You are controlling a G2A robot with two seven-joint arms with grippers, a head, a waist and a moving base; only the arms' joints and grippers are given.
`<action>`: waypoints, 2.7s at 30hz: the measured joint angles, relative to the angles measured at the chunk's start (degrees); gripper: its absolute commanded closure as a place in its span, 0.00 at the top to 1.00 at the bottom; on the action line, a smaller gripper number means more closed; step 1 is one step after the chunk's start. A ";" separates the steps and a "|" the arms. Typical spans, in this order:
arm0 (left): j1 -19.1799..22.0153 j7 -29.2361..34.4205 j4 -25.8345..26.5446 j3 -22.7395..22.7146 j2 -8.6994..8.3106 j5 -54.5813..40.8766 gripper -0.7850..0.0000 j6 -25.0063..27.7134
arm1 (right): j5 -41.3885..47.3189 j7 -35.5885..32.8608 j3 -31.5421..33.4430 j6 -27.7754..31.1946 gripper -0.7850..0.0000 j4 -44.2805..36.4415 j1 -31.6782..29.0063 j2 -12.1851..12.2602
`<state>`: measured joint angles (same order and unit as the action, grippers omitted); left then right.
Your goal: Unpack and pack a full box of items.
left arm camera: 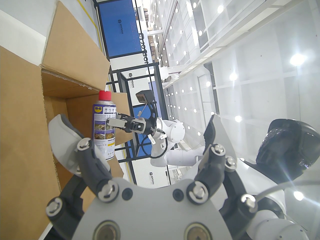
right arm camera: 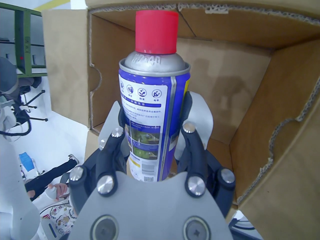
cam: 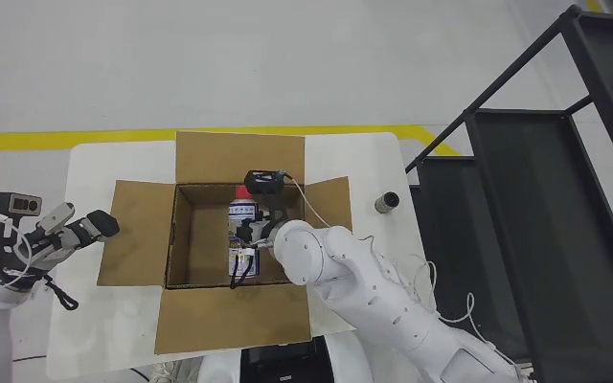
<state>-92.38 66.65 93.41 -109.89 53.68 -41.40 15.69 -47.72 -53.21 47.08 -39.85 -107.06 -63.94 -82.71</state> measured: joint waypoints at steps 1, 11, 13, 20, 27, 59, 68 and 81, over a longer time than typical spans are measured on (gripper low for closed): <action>0.00 0.00 0.00 0.00 0.00 0.00 1.00 0.00 | 0.38 0.58 0.58 0.86 0.00 -0.41 -0.46 0.09; 0.00 0.00 0.00 0.00 0.00 0.00 1.00 0.00 | 4.89 5.60 6.06 10.11 0.00 -4.59 -4.32 0.89; 0.00 0.00 0.00 0.00 0.00 0.00 1.00 0.00 | 5.99 6.39 7.32 11.80 0.00 -6.10 -5.29 1.09; 0.00 0.00 0.00 0.00 0.00 0.00 1.00 0.00 | 10.74 7.76 14.86 19.14 0.00 -13.07 -10.47 2.36; 0.00 0.00 0.00 0.00 0.00 0.00 1.00 0.00 | 17.63 9.28 25.18 28.59 0.00 -20.59 -18.65 3.87; 0.00 0.00 0.00 0.00 0.00 0.00 1.00 0.00 | 19.21 35.33 43.90 45.07 0.00 -26.26 -43.22 5.24; 0.00 0.00 0.00 0.00 0.00 0.00 1.00 0.00 | 19.08 35.65 44.03 44.97 0.00 -26.12 -43.14 5.24; 0.00 0.00 0.00 0.00 0.00 0.00 1.00 0.00 | 7.24 58.06 48.73 59.45 0.00 -19.24 -50.60 5.26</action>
<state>-92.38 66.65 93.41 -109.89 53.68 -41.40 15.69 -40.48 4.84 95.81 19.59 -126.30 -114.54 -77.45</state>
